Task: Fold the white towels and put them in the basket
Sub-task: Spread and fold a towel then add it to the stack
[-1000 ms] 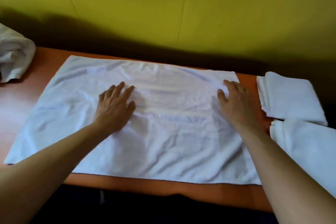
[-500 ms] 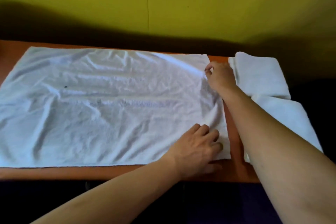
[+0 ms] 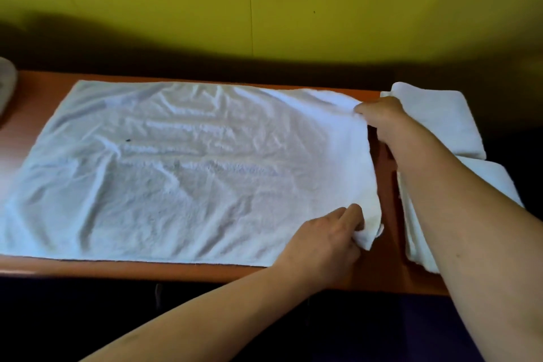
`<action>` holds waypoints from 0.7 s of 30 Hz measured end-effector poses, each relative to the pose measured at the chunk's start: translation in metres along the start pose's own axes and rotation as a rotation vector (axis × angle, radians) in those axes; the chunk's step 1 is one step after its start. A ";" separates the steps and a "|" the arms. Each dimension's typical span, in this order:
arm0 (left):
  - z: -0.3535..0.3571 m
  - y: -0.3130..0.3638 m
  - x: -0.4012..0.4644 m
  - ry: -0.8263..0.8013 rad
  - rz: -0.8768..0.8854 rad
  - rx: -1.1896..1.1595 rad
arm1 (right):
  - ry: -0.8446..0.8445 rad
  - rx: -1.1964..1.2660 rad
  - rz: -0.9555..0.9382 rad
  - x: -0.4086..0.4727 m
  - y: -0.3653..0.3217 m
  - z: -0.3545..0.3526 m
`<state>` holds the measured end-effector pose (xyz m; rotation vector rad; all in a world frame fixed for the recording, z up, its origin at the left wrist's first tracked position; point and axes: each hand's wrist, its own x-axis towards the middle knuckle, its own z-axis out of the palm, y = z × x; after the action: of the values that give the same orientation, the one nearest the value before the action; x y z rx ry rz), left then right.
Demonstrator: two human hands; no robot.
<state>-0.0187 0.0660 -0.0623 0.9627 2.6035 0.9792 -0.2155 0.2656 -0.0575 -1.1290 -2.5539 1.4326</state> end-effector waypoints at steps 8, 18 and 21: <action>-0.025 0.040 -0.028 0.119 -0.108 -0.348 | -0.352 0.466 0.269 -0.039 -0.013 -0.057; -0.083 0.037 -0.079 0.388 -0.217 -0.538 | -0.256 0.626 0.066 -0.096 -0.080 -0.044; -0.104 0.008 -0.100 0.525 -0.286 -0.535 | -0.266 0.576 -0.008 -0.107 -0.111 -0.008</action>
<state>0.0213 -0.0472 0.0183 0.2093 2.5013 1.8992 -0.1986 0.1731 0.0648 -0.8757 -2.0293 2.2362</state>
